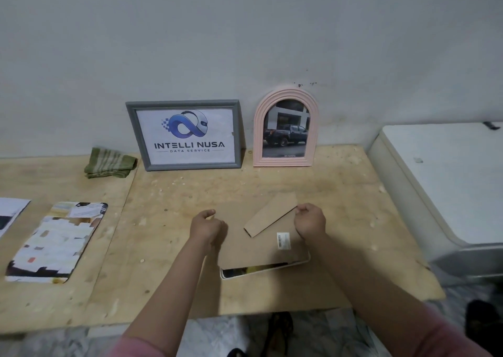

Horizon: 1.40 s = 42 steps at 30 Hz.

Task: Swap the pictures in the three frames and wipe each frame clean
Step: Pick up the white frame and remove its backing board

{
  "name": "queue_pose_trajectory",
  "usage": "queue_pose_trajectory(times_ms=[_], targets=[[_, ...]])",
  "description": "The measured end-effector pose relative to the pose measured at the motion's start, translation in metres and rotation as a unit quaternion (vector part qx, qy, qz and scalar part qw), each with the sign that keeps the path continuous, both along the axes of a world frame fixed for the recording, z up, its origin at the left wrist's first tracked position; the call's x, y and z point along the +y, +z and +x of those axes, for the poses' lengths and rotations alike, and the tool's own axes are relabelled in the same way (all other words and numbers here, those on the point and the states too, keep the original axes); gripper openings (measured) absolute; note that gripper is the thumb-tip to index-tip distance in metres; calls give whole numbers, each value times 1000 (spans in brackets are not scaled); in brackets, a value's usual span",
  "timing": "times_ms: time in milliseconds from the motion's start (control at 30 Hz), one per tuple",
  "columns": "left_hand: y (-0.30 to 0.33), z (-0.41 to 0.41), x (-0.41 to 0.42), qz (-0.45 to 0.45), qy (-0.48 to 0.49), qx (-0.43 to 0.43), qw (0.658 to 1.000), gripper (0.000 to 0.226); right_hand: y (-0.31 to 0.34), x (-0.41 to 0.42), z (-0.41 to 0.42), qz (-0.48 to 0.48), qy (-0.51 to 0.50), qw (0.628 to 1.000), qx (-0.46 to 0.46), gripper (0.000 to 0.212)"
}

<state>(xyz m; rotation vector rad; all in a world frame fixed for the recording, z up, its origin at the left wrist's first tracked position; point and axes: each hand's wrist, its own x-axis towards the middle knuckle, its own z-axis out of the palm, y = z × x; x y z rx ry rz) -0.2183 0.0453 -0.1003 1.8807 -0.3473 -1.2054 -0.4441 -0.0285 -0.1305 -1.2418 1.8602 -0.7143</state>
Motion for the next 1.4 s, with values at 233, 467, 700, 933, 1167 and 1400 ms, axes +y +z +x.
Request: queue_pose_trajectory(times_ms=[233, 467, 700, 933, 1167, 1400], targets=[[4, -38, -9, -16, -27, -21, 999, 36, 22, 6, -45, -42, -40, 998, 10, 30], [-1, -132, -34, -38, -110, -89, 989, 20, 32, 9, -134, -68, -66, 995, 24, 32], [-15, -235, -50, -68, -193, -180, 962, 33, 13, 6, -219, -46, -15, 997, 58, 38], [-35, -277, -45, -26, -279, -279, 919, 12, -9, 3, -247, -39, 121, 984, 125, 44], [-50, -299, -28, -5, -388, -344, 855, 63, -38, 12, -245, -44, 220, 952, 209, 56], [-46, -293, -23, -40, -355, -372, 857, 57, -32, 10, -236, -85, 208, 948, 227, 50]])
